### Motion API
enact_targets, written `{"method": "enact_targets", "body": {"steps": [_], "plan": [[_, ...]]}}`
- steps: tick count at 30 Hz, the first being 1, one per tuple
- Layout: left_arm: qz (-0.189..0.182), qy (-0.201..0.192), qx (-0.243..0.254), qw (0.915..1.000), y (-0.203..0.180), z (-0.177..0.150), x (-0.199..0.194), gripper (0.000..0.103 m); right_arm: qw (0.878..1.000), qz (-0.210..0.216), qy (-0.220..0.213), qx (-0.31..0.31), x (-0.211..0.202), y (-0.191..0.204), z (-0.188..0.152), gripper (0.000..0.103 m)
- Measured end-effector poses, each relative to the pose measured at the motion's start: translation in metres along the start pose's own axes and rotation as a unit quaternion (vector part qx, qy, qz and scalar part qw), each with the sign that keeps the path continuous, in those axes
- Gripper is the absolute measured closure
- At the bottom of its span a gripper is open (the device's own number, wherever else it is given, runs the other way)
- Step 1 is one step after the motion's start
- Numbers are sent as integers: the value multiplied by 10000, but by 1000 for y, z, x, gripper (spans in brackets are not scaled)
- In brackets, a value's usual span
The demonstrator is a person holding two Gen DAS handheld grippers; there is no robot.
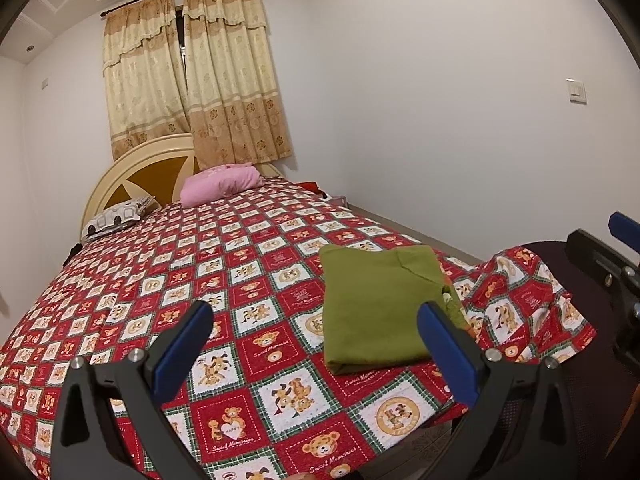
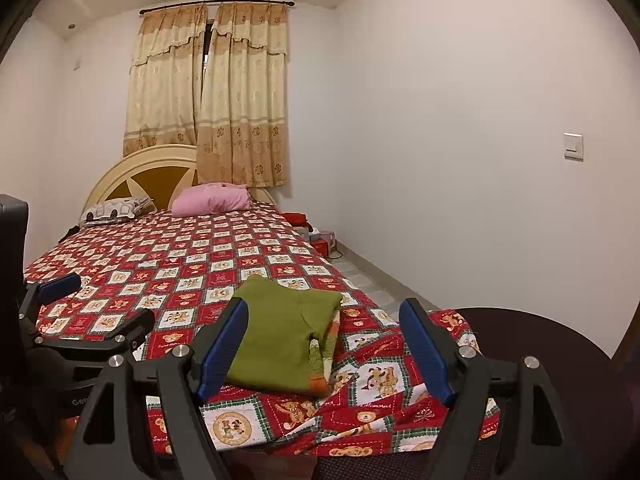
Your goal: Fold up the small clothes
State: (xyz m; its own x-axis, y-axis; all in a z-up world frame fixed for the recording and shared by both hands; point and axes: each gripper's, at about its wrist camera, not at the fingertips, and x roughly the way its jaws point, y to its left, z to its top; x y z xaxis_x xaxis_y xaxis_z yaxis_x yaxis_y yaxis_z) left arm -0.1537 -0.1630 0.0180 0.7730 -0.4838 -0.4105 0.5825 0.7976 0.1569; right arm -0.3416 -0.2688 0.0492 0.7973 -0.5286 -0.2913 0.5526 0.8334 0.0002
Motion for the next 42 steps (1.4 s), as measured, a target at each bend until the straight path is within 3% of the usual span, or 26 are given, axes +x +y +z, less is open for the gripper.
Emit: {"method": "enact_targets", "body": {"steps": [42], "plan": [[-16,309,-61,9995,9,-5,11,0,9999,-101,56,128,3,-1,-6,24]]}}
